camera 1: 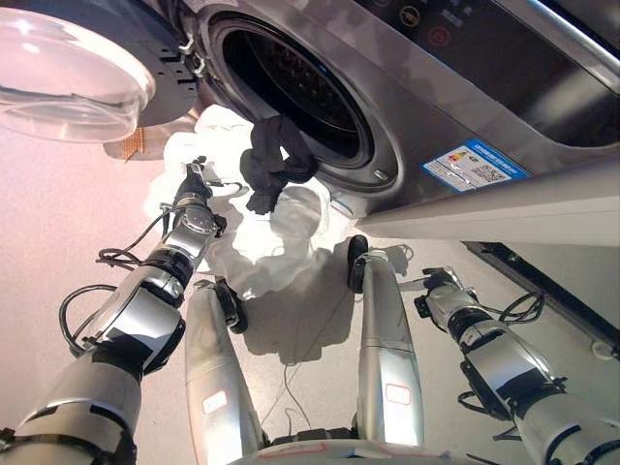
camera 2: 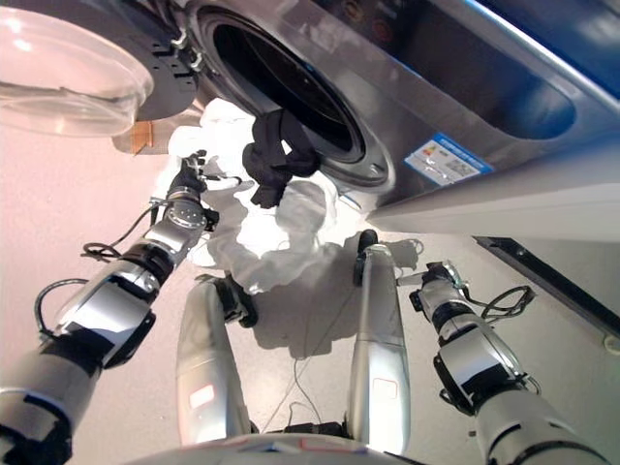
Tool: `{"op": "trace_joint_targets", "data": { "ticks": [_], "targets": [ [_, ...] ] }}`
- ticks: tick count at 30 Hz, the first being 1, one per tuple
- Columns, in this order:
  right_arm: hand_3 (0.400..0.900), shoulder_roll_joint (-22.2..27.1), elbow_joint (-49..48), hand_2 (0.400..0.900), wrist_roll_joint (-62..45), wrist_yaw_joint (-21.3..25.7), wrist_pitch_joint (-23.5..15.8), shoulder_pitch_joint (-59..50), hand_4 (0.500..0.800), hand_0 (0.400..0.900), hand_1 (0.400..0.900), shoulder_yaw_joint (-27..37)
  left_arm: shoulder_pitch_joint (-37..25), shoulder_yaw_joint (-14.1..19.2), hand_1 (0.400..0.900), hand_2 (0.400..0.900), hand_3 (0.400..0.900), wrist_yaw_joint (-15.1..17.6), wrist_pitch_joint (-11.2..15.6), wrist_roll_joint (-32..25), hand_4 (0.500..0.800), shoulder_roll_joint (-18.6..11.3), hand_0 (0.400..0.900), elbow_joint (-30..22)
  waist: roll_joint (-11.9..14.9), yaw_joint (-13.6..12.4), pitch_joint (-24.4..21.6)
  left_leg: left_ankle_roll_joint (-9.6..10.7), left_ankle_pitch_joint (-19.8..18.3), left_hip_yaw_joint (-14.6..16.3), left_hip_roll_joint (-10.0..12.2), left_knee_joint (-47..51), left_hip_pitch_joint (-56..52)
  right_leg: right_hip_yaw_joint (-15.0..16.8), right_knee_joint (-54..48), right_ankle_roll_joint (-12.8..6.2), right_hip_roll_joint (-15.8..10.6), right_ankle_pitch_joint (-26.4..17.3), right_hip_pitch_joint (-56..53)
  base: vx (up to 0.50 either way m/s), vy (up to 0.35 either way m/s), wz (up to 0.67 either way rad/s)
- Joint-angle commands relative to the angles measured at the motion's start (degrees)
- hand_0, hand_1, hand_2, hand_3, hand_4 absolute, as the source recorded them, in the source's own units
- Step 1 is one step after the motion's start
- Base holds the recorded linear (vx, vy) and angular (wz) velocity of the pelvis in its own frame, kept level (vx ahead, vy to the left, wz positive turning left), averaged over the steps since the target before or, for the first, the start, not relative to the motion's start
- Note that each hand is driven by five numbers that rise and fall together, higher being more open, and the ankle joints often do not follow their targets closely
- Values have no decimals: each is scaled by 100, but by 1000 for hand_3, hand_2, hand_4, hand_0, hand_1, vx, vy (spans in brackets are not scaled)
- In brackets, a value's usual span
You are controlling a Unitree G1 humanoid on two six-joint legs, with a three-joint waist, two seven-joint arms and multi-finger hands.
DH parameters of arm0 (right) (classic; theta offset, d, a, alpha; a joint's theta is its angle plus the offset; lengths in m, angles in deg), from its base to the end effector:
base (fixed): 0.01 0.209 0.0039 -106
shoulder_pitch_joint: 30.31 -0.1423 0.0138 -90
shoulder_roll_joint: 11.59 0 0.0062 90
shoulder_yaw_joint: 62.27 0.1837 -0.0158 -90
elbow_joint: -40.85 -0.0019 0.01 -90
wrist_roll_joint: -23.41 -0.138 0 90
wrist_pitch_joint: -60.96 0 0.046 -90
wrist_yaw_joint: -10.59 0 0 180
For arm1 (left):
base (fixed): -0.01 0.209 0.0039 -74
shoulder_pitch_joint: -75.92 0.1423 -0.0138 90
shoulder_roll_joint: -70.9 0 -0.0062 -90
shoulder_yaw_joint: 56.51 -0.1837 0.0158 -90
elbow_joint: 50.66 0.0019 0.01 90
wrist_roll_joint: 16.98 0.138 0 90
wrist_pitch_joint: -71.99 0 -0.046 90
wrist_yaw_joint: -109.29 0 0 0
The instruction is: Put the clothes in the basket into the washing machine.
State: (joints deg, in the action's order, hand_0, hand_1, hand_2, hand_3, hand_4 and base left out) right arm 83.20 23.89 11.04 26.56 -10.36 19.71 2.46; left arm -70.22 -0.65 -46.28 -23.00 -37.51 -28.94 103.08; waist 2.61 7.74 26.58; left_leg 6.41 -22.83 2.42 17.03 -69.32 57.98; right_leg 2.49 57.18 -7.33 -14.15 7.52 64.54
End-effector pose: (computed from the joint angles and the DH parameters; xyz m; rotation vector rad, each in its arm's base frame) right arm 0.2780 -0.2250 -0.0009 -0.6164 0.8588 -0.3033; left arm 0.3506 0.1969 0.1118 0.5795 0.1860 0.3463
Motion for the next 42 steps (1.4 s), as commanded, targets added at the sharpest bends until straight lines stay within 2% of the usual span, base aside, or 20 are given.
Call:
{"op": "trace_joint_targets", "data": {
  "ticks": [1,6,8,9,10,15,18,24,30,34,35,36,37,42],
  "targets": [
    [900,361,305,900,-151,207,68,365,800,900,900,41,-630,-250,900,900,900,156,77,-137,800,-539,900,-416,-129,132,-26,-298,-231,-220,118,15,80,-1,169,92,-234,225,-137,-82,-17,-19],
    [900,400,258,900,-127,159,-121,395,800,900,900,106,-938,-324,900,900,900,118,83,-160,800,-611,900,-464,-140,321,139,-372,-342,-240,152,-276,301,65,344,125,-114,215,122,-77,-12,-20],
    [900,383,173,900,-105,234,-396,584,800,900,900,118,-971,-354,900,900,900,262,168,-213,800,-596,900,-452,-134,408,180,-402,-392,-234,216,-354,380,72,398,145,-67,197,216,-107,22,-32],
    [900,431,137,900,-55,210,-612,743,800,900,900,171,-968,-329,900,900,900,311,188,-195,800,-626,900,-487,-123,448,217,-415,-412,-234,224,-368,396,74,402,147,-41,189,248,-142,27,-33],
    [900,551,71,900,28,126,-1097,1095,800,900,900,260,-975,-285,900,900,900,398,254,-203,800,-698,900,-526,-84,542,306,-451,-436,-217,245,-341,393,87,355,135,15,165,261,-126,28,-29],
    [900,759,-43,900,66,-35,-2085,1917,800,900,900,459,-1109,-220,900,900,900,473,245,-183,800,-841,900,-571,29,830,321,-530,-498,-103,335,-209,357,151,209,105,141,103,348,-67,-6,-22],
    [900,784,-72,900,25,-33,-2198,2093,800,900,900,518,-1241,-199,900,900,900,428,279,-211,800,-889,900,-540,50,945,321,-547,-523,-54,388,-215,352,197,245,116,189,99,432,6,-18,-14],
    [900,847,-163,900,-137,61,-2152,2268,800,900,900,602,-1445,-125,900,900,900,510,341,-519,800,-872,900,-612,-2,1150,321,-568,-577,29,419,-435,569,342,480,167,296,149,883,4,17,-5],
    [900,850,-225,900,-240,102,-2099,2407,800,900,900,646,-1484,22,900,900,900,641,457,-942,800,-827,900,-589,-2,1228,321,-631,-705,49,499,-857,960,378,859,216,353,307,1321,0,48,1],
    [900,830,-266,900,-322,200,-2153,2620,800,900,900,666,-1490,111,900,900,900,516,501,-1182,800,-855,900,-644,61,1203,321,-682,-821,-34,567,-1340,1390,368,1227,235,359,455,1621,-5,-5,9],
    [900,818,-288,900,-326,255,-2164,2661,800,900,900,689,-1481,110,624,624,624,581,501,-1219,634,-872,624,-706,71,1191,321,-702,-865,-57,589,-1471,1495,368,1333,232,352,479,1707,-1,0,9],
    [900,823,-310,900,-346,288,-2178,2698,800,900,900,697,-1475,108,482,482,482,594,517,-1278,549,-879,482,-748,80,1186,321,-714,-892,-77,602,-1563,1556,366,1418,231,353,510,1764,-1,-2,11],
    [900,835,-369,900,-374,337,-2170,2746,800,900,900,712,-1487,120,400,400,400,572,479,-1354,500,-910,400,-802,102,1175,321,-738,-942,-110,617,-1725,1668,362,1557,233,343,558,1863,-4,-5,10],
    [900,834,-561,900,-449,496,-2193,2813,800,900,900,721,-1439,121,400,400,400,617,443,-1512,500,-942,400,-891,161,1114,321,-810,-1080,-241,612,-2098,1929,340,1888,221,342,680,2017,-1,-17,12]
  ]
}}
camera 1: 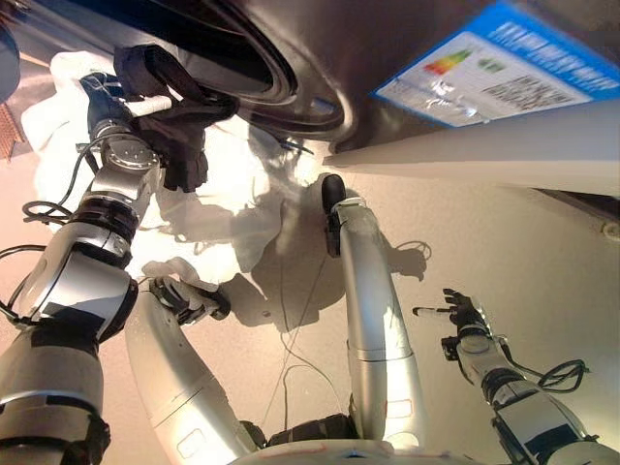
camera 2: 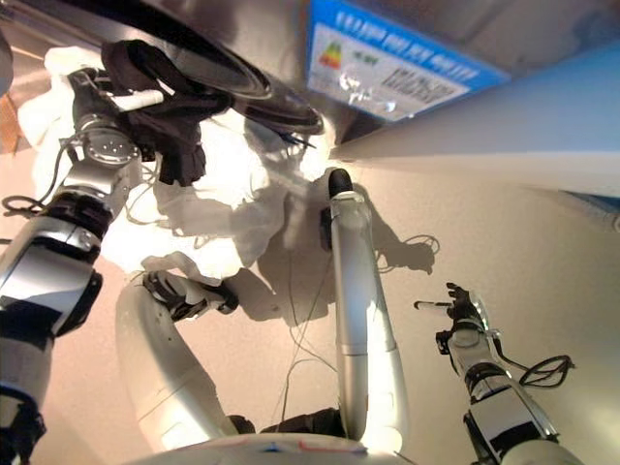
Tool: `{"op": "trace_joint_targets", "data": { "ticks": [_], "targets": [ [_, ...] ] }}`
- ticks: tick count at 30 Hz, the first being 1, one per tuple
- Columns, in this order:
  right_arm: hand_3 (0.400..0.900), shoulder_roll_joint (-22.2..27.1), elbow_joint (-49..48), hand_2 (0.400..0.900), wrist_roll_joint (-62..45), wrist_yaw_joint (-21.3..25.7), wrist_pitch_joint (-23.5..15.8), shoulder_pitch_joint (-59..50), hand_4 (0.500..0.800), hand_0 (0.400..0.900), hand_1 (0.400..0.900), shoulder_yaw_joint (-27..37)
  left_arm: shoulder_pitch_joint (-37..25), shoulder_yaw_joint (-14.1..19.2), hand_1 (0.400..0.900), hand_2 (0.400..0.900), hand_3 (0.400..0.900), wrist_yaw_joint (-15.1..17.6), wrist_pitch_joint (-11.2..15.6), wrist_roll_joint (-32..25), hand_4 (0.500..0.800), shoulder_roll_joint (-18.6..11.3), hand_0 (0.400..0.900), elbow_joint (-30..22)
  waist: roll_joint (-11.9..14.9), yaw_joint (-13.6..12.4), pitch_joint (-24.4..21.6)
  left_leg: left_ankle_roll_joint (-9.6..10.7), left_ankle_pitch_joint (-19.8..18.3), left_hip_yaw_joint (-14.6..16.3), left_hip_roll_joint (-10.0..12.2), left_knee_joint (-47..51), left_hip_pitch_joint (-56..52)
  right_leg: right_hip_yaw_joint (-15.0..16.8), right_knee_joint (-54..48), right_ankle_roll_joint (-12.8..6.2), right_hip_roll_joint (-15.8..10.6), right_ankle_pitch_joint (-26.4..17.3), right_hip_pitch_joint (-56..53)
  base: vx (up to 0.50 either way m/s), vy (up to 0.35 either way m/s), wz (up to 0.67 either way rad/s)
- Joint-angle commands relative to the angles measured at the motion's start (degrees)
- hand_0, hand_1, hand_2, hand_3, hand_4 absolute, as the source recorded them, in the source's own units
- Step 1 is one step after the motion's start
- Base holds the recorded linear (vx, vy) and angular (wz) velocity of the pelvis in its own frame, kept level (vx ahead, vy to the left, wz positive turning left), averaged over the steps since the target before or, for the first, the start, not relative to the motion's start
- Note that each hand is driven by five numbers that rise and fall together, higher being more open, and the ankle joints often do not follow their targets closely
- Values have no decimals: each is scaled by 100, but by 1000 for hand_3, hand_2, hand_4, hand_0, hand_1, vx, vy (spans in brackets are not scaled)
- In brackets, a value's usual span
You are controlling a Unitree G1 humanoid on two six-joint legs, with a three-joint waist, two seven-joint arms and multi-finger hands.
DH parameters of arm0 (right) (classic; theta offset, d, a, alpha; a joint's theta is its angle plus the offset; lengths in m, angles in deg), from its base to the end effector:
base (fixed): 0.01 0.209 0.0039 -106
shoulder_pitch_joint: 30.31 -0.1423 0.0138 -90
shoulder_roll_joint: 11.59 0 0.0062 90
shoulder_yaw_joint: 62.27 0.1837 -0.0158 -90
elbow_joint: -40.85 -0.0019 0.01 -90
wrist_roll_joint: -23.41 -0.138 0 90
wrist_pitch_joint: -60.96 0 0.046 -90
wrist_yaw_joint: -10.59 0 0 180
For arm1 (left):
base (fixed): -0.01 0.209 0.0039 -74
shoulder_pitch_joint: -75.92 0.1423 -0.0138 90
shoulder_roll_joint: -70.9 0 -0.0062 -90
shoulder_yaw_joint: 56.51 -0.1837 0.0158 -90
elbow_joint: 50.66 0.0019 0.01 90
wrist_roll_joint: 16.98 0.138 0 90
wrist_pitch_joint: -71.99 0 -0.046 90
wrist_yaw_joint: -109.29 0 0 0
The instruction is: Put the clothes in the basket into the washing machine.
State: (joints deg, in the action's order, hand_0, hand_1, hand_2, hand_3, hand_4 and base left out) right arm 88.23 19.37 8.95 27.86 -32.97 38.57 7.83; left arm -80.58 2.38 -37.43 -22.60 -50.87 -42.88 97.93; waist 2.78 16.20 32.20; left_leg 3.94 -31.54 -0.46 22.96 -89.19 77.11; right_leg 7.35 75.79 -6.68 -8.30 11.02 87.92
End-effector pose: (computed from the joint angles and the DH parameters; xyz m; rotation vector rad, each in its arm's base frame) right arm 0.2050 -0.2665 -0.0452 -0.5184 0.7188 -0.3641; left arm 0.3594 0.2478 0.2168 0.3413 -0.0867 0.6808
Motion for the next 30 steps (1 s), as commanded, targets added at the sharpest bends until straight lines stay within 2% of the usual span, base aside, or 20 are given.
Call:
{"op": "trace_joint_targets", "data": {
  "ticks": [1,6,10,15,21,25,30],
  "targets": [
    [900,329,-156,900,-214,373,90,938,800,900,900,194,-376,-169,400,400,400,-261,387,-178,500,440,400,-394,148,250,-241,-566,-216,33,5,-144,18,-158,39,152,-258,335,-332,8,-9,9],
    [900,308,-273,900,-126,439,134,1036,800,900,900,200,-227,-53,400,400,400,-232,267,-183,500,424,400,-467,180,191,-241,-596,-151,-21,21,-170,-106,-219,54,137,-298,336,-494,37,7,4],
    [900,280,-298,900,57,412,123,1208,800,900,900,284,23,125,400,400,400,-382,161,-537,500,469,400,-499,194,163,-241,-578,-24,-71,62,-67,-408,-247,16,111,-329,332,-764,83,23,5],
    [900,195,-334,900,369,415,216,1324,800,900,900,384,608,580,400,400,400,-722,322,-1247,500,708,400,-540,177,103,-241,-477,217,-75,107,238,-984,-282,-148,71,-393,308,-1280,111,32,4],
    [900,128,-370,900,670,365,280,1483,800,900,900,485,1196,1047,400,400,400,-900,383,-1821,500,903,400,-936,128,5,-243,-335,458,-93,93,585,-1559,-266,-359,56,-484,232,-1881,123,9,7],
    [900,111,-295,900,746,350,269,1420,800,900,900,496,1231,1098,400,400,400,-969,532,-1893,500,900,400,-1151,73,-30,-332,-248,649,63,13,1078,-1958,-346,-767,35,-508,162,-2312,37,15,4],
    [900,168,-178,900,760,290,302,1328,800,900,900,503,1065,1023,400,400,400,-971,662,-2246,500,844,400,-1432,11,-41,-469,-170,789,180,-105,1577,-2309,-414,-1195,19,-559,74,-2701,45,27,4]
  ]
}}
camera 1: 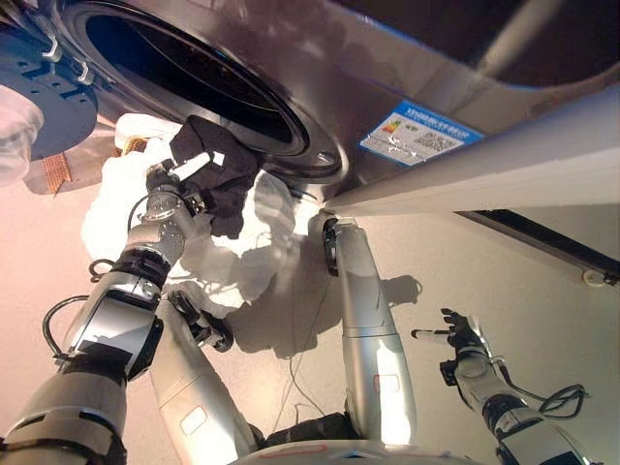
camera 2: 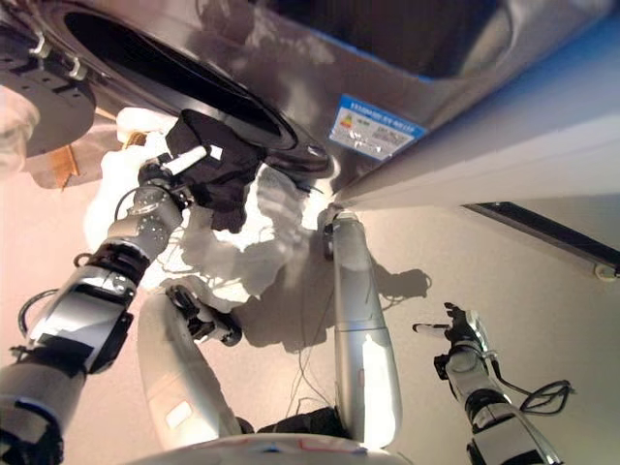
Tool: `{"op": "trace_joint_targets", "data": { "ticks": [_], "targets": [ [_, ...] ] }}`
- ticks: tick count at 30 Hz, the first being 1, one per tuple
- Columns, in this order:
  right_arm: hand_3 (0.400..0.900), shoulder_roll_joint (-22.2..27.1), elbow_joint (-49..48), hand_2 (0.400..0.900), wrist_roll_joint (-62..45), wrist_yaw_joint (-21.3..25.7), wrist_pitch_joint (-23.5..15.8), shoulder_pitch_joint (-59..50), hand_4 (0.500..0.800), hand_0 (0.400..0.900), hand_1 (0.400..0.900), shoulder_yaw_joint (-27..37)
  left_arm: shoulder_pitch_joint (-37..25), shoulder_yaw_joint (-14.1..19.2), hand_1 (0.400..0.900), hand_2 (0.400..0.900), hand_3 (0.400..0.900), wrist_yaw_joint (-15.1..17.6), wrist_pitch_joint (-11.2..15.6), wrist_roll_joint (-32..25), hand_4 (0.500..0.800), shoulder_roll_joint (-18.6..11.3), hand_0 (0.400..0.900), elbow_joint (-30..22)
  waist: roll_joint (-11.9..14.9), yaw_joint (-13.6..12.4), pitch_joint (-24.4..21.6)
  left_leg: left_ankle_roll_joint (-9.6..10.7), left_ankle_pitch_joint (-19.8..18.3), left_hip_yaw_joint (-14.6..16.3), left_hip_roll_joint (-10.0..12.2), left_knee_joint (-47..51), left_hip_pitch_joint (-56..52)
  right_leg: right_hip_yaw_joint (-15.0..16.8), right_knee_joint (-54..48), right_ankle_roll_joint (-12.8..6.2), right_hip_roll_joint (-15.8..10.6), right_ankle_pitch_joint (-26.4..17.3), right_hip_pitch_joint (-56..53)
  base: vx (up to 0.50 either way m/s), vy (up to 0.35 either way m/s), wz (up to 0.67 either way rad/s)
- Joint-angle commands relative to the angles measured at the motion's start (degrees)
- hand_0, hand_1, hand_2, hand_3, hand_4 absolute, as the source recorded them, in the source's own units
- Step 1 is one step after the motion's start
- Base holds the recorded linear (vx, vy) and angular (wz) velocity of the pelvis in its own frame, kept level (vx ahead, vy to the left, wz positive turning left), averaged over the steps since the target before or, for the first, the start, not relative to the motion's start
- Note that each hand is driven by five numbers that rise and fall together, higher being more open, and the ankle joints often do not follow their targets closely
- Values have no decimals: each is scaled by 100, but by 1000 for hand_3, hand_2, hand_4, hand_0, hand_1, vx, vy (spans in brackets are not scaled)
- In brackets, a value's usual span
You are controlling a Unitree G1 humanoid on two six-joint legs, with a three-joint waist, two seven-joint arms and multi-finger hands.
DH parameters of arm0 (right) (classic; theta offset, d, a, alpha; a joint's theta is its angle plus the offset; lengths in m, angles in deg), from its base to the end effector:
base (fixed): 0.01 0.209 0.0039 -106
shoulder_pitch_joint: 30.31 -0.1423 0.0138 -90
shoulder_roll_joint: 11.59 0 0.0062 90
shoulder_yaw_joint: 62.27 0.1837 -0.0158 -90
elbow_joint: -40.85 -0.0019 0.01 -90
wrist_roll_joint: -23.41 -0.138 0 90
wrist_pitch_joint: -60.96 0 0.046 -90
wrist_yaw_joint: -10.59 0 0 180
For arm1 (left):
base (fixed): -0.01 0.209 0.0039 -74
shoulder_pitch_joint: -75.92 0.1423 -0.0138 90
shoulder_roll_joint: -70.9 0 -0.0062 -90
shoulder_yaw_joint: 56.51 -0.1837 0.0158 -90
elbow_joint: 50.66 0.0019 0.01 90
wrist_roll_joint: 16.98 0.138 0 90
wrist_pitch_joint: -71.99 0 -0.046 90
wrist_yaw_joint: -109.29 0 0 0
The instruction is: Put the clothes in the basket into the washing machine.
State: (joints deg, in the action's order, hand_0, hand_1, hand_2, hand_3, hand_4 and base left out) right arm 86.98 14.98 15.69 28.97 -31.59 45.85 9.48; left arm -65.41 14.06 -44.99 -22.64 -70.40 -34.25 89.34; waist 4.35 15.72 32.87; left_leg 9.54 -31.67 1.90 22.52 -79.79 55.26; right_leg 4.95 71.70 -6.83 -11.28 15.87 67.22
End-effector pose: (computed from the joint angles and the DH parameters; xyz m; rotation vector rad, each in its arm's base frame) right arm 0.1740 -0.2609 -0.0642 -0.5947 0.7855 -0.3119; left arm 0.3458 0.2206 0.1438 -0.1990 0.1538 0.4406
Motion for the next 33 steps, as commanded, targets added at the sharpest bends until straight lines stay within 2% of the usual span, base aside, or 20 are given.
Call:
{"op": "trace_joint_targets", "data": {
  "ticks": [1,6,10,16,21,26,31,33],
  "targets": [
    [900,303,284,900,79,174,184,610,800,900,900,339,-514,-161,400,400,400,-204,655,-381,500,-22,400,-615,-155,14,-578,-713,815,-24,-75,752,-235,-191,-857,31,-288,-415,-719,81,9,6],
    [900,331,363,900,158,168,241,723,800,900,900,400,-600,-129,400,400,400,-204,714,-657,500,-16,400,-777,-159,38,-713,-654,856,47,-126,1136,-613,-217,-1077,28,-349,-423,-1002,101,9,6],
    [900,364,418,900,207,138,209,837,800,900,900,454,-713,-133,400,400,400,-94,651,-514,500,-90,400,-1029,-182,45,-804,-635,858,71,-176,1342,-830,-209,-1196,17,-386,-418,-1151,102,-4,8],
    [900,426,434,900,269,66,240,836,800,900,900,447,-1103,-306,400,400,400,137,572,-409,500,-239,400,-1230,-224,82,-908,-560,920,118,-177,1599,-1029,-204,-1363,-3,-439,-435,-1288,69,10,1],
    [900,482,465,900,243,66,272,771,800,900,900,429,-1414,-459,400,400,400,314,634,-426,500,-269,400,-1362,-270,117,-899,-509,981,176,-156,1673,-987,-206,-1432,0,-447,-461,-1269,0,0,0],
    [900,531,507,900,162,111,288,754,800,900,900,444,-1635,-577,400,400,400,353,765,-509,500,-277,400,-1407,-273,156,-893,-497,978,199,-156,1692,-968,-217,-1487,17,-443,-472,-1266,-6,4,-1],
    [900,534,641,900,201,64,198,712,800,900,900,500,-1710,-587,400,400,400,373,851,-485,500,-253,400,-1407,-280,162,-905,-491,1000,212,-165,1763,-1014,-219,-1553,33,-434,-480,-1296,1,5,-2],
    [900,573,903,900,205,-20,35,609,800,900,900,565,-1852,-666,400,400,400,352,901,-375,500,-257,400,-1418,-326,153,-906,-472,1022,246,-173,1775,-985,-215,-1605,29,-440,-494,-1294,-7,17,-4]
  ]
}}
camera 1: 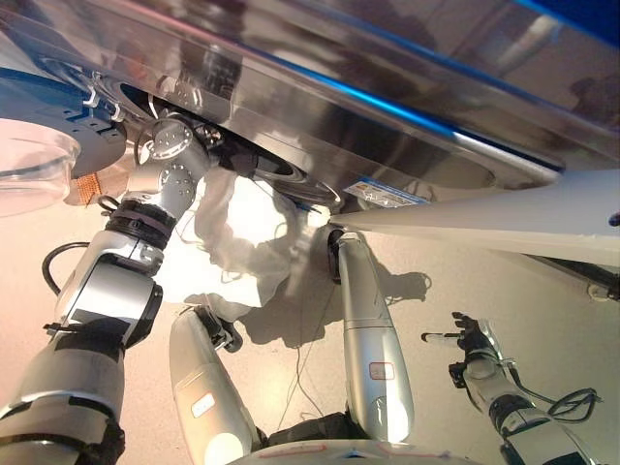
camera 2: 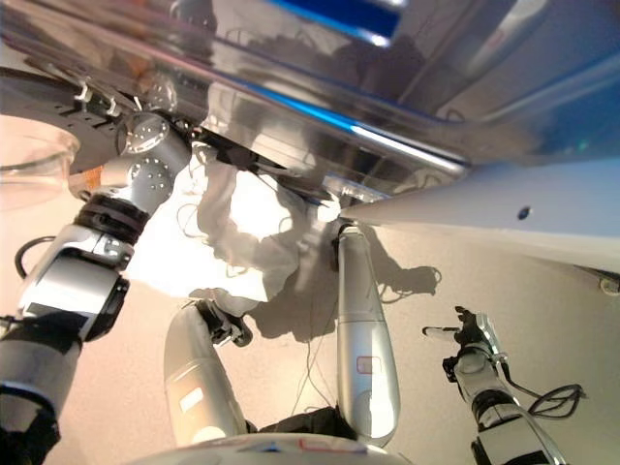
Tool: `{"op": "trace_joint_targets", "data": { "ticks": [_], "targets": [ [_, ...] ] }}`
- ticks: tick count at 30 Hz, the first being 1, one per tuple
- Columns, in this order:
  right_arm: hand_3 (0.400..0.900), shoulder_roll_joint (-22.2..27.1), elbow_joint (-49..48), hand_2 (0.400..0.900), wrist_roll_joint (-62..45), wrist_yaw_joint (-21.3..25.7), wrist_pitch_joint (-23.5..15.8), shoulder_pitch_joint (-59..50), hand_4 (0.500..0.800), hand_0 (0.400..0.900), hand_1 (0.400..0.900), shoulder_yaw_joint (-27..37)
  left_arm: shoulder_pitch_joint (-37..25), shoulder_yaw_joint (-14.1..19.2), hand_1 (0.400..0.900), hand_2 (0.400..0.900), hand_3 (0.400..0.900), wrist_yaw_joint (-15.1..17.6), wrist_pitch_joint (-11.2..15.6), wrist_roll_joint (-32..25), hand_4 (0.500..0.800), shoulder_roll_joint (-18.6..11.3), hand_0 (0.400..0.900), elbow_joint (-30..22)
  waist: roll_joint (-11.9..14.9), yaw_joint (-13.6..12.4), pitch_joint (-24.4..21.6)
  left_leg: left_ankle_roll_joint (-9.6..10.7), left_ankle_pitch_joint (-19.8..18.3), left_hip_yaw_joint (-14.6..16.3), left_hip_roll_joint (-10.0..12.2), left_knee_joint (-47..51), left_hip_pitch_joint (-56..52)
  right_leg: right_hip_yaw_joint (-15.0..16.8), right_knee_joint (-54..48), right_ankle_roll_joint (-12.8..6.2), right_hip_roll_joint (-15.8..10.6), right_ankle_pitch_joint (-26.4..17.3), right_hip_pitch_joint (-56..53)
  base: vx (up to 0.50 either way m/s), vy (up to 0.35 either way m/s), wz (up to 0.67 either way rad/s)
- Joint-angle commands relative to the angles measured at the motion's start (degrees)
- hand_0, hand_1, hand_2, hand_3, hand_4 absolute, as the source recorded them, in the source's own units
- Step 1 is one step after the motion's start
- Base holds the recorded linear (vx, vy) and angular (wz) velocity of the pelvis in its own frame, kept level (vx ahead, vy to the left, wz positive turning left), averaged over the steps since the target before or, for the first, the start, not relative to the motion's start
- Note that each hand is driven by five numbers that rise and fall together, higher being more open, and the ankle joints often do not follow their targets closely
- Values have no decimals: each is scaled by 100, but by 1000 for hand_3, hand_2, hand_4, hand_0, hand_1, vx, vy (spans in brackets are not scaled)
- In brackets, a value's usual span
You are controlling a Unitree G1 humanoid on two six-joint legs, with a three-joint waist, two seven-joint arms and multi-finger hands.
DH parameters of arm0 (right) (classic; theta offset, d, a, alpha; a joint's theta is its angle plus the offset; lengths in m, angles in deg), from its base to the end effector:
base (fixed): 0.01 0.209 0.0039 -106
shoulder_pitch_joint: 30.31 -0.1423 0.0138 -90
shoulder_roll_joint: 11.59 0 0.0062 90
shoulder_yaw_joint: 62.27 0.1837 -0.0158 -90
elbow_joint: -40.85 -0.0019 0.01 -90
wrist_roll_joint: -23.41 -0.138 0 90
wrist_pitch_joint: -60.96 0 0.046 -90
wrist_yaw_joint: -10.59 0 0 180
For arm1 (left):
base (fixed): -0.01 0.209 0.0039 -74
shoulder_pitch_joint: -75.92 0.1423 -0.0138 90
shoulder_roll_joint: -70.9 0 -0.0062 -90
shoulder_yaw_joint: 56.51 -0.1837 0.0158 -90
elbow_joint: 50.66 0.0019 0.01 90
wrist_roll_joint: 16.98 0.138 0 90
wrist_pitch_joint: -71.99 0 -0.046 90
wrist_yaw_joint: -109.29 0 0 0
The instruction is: Put the clothes in the basket into the washing machine.
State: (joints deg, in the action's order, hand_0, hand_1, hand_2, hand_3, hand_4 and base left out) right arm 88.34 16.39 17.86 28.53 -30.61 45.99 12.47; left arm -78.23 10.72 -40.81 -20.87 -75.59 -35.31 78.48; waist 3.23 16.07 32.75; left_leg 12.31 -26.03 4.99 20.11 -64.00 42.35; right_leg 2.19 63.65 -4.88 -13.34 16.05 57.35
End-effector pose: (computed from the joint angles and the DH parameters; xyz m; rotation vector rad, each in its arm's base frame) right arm 0.1698 -0.2750 -0.0616 -0.6203 0.8194 -0.3543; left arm 0.3570 0.1755 0.2427 -0.2940 -0.1579 0.2667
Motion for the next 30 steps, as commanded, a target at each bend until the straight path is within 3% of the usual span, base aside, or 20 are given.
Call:
{"op": "trace_joint_targets", "data": {
  "ticks": [1,4,5,10,20,30],
  "targets": [
    [900,460,833,900,31,1,-95,567,800,900,900,293,-604,-379,400,400,400,-75,778,107,500,-162,400,-316,-228,123,-891,-736,466,-55,73,184,338,64,-803,-172,-240,-520,-288,-15,35,-6],
    [900,513,911,900,65,-60,-150,535,800,900,900,319,-615,-405,400,400,400,-154,682,40,500,-185,400,-281,-241,123,-882,-726,454,-64,83,98,425,51,-760,-170,-264,-524,-218,-11,35,-5],
    [900,515,920,900,83,-66,-150,523,800,900,900,323,-594,-420,900,900,900,-160,625,-3,800,-195,900,-265,-243,119,-883,-732,422,-73,81,38,477,50,-732,-172,-271,-530,-176,-14,26,-3],
    [900,514,904,900,70,-96,-157,508,800,900,900,306,-547,-455,900,900,900,-262,486,-168,800,-265,900,-169,-194,85,-851,-761,310,-130,81,-225,708,25,-600,-178,-260,-502,-34,-16,-10,0],
    [900,503,791,900,-95,-72,-300,474,800,900,900,247,-533,-458,900,900,900,-131,379,-369,800,-346,900,11,-101,-20,-720,-845,110,-329,33,-786,1267,-1,-303,-180,-229,-410,302,-68,-10,5],
    [900,478,590,900,-221,21,-307,301,800,900,900,40,-398,-434,900,900,900,-235,2,-492,800,-262,900,450,-62,-165,-724,-951,-88,-469,-13,-1140,1706,-12,-47,-163,-208,-260,557,-77,8,5]
  ]
}}
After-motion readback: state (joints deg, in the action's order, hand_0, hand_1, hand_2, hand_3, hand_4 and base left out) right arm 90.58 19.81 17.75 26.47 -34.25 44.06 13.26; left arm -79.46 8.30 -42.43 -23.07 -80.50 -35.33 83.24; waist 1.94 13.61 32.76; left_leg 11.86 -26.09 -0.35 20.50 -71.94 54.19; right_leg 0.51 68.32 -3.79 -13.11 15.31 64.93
